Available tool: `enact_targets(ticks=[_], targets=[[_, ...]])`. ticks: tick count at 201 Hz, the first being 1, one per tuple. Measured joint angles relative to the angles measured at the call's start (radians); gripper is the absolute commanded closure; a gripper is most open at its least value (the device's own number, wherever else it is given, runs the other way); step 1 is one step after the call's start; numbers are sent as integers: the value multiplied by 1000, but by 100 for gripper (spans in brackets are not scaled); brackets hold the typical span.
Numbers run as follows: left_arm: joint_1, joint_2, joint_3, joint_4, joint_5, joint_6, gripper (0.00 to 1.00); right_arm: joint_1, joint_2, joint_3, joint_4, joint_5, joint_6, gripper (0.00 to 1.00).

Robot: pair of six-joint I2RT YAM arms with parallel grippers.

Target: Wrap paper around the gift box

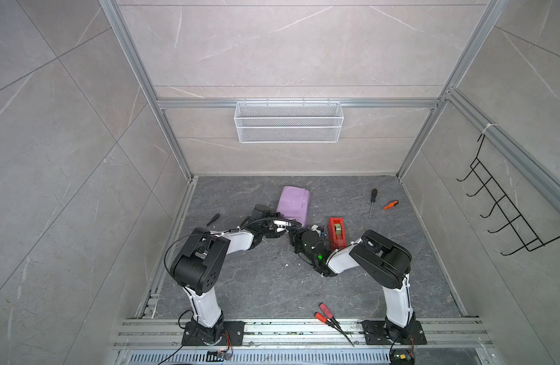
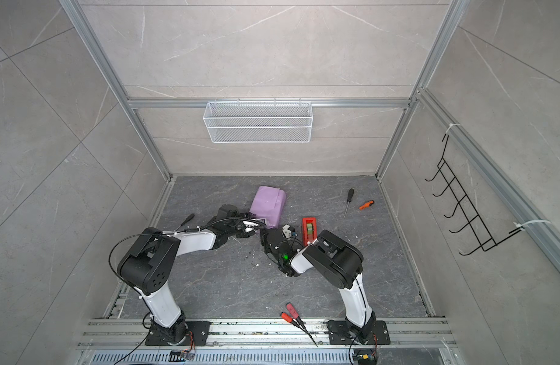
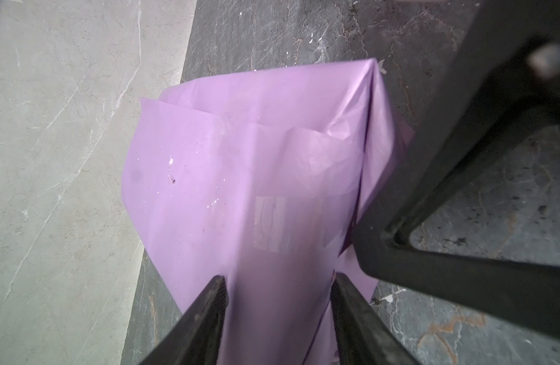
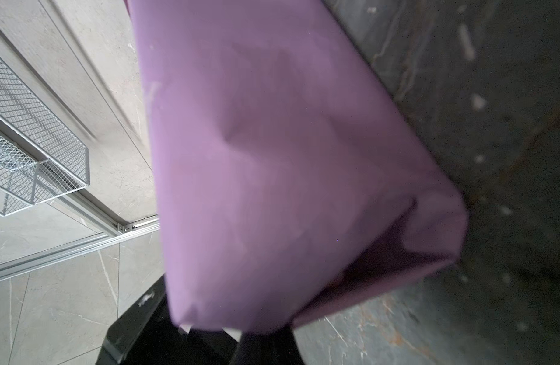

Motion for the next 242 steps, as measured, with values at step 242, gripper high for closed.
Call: enact_targets(ticks=[242], targets=[[-8, 11, 0, 26, 0, 0, 44, 4, -13, -75, 42, -28, -26, 87]])
